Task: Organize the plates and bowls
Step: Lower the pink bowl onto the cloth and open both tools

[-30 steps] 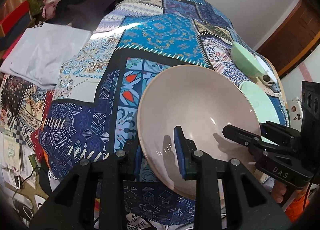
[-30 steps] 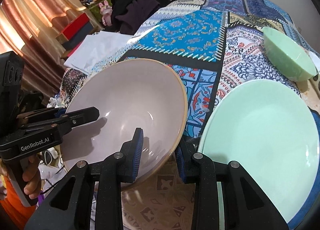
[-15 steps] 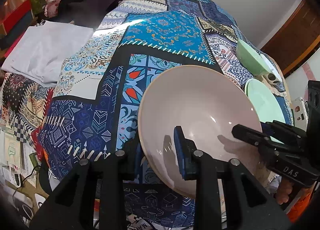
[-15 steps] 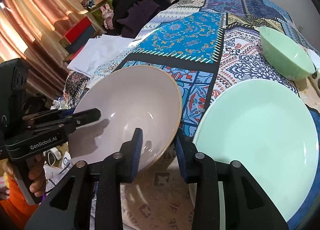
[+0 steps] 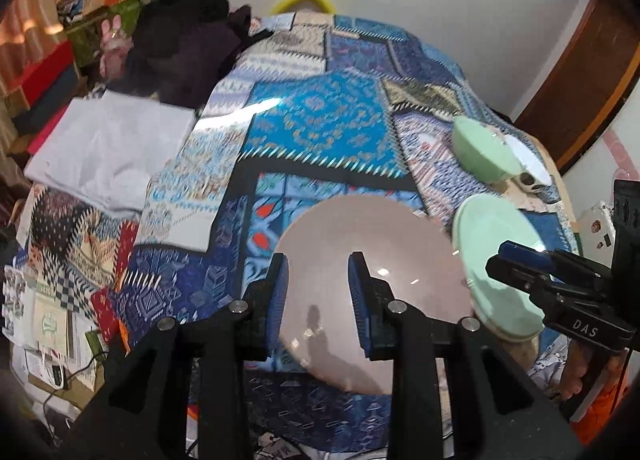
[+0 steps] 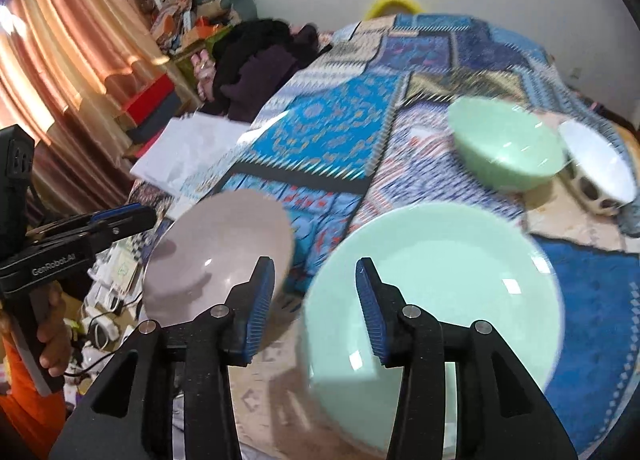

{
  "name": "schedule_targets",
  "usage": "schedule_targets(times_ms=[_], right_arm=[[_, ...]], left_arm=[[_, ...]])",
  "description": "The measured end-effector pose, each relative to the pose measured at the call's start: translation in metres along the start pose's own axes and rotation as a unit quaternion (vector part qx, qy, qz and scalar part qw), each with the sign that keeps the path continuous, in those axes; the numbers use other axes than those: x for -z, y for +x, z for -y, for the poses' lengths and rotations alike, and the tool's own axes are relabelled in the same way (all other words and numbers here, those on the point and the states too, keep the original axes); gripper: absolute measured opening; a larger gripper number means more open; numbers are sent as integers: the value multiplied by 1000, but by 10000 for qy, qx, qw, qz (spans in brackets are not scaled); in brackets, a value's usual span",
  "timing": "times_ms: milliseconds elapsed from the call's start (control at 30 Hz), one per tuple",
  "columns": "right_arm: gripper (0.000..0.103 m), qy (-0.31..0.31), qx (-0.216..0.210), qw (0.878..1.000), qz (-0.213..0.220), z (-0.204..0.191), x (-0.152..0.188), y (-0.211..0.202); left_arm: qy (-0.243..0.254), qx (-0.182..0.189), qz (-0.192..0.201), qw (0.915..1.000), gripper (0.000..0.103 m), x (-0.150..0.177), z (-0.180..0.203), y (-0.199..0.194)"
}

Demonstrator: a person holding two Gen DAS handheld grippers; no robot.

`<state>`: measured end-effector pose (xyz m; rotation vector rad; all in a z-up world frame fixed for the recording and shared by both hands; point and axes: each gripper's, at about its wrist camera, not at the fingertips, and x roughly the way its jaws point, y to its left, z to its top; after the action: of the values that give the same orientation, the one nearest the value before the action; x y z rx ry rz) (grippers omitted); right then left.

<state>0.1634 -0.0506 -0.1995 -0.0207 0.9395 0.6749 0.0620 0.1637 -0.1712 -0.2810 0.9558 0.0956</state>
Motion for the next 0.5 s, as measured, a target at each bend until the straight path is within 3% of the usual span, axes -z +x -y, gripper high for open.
schedule_targets(times_ms=[500], right_arm=[[50,459,764,9928,799,97,-26,-52]], left_arm=[[744,383,495,9953,68,-68,104,8]])
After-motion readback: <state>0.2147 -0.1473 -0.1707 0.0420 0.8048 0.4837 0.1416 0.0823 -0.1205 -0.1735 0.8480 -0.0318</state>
